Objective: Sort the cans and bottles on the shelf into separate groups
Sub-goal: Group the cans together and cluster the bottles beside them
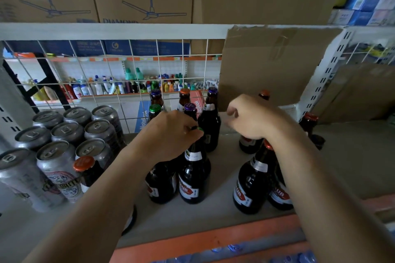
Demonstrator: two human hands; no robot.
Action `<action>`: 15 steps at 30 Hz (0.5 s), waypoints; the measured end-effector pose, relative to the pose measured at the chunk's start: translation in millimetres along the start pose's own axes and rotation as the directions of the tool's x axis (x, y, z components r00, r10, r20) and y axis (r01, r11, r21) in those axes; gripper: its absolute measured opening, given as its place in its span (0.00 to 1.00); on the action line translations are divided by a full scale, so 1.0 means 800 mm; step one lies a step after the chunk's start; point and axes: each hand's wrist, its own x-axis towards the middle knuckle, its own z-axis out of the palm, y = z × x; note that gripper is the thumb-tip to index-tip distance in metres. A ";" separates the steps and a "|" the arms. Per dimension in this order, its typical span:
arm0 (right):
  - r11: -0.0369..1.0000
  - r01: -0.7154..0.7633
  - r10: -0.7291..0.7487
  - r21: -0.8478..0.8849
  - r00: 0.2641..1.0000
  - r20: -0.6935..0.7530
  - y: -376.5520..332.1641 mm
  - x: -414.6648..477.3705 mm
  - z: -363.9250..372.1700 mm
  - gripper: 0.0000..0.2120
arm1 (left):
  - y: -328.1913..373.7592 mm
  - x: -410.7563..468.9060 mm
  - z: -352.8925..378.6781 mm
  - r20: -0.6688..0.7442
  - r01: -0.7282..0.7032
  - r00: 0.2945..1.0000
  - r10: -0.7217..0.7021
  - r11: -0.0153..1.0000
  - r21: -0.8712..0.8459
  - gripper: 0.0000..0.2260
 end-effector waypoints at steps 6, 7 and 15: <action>0.996 -0.077 0.075 -0.055 0.997 -0.034 0.020 -0.055 0.025 0.11 | 0.027 -0.003 0.006 -0.077 -0.201 0.976 0.205 0.978 0.058 0.12; 0.996 -0.081 0.079 -0.049 0.996 -0.048 0.023 -0.063 0.027 0.10 | 0.031 -0.003 0.009 -0.073 -0.231 0.969 0.236 0.970 0.072 0.11; 0.995 -0.097 0.100 0.025 0.980 -0.173 0.044 -0.090 0.039 0.09 | 0.046 0.001 0.030 -0.009 -0.230 0.972 0.235 0.958 0.171 0.09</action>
